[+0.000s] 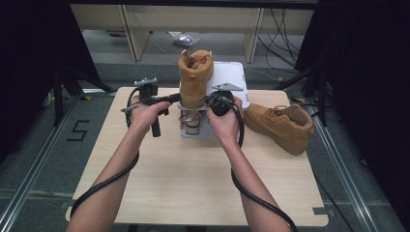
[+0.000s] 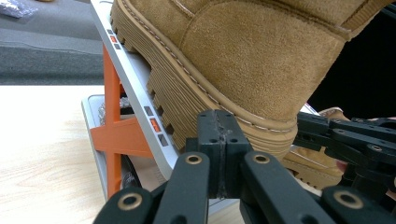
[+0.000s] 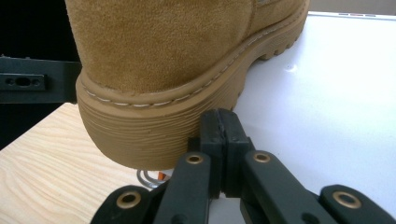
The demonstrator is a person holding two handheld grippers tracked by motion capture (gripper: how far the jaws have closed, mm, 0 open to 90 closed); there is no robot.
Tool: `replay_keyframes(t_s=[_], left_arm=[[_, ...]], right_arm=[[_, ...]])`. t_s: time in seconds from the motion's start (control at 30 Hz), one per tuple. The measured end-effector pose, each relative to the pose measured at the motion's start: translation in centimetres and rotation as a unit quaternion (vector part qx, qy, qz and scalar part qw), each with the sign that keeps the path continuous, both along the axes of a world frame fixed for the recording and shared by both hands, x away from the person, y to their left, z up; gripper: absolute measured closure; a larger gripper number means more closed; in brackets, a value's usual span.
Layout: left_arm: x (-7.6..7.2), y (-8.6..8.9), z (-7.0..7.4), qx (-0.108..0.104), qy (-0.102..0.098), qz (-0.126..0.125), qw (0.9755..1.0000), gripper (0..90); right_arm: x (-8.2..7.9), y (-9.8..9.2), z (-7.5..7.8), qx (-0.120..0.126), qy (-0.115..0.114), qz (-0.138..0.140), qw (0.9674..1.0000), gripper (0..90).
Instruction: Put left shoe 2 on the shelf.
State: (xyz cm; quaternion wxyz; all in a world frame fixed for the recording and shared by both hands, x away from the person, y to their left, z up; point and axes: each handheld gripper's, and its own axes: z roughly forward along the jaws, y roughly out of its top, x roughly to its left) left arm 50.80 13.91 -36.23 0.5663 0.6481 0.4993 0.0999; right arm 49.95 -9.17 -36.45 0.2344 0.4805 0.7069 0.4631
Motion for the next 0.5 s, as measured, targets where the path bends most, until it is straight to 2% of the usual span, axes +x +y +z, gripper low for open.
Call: replay_keyframes(t_s=[0.2, 0.4, 0.5], left_arm=[[0.11, -0.23, -0.02, 0.009, -0.005, 0.0, 0.9999, 89.5], [0.28, -0.46, -0.13, 0.006, -0.007, -0.002, 1.0, 89.3], [0.22, -0.39, -0.16, 0.013, -0.01, 0.001, 0.9999, 86.7]], right_arm=[[0.21, 0.01, 0.01, -0.005, -0.001, -0.003, 1.0, 90.0], [0.46, -0.07, 0.08, -0.01, 0.003, -0.009, 0.9999, 90.0], [0.47, -0.13, 0.09, -0.01, 0.005, -0.008, 0.9999, 89.7]])
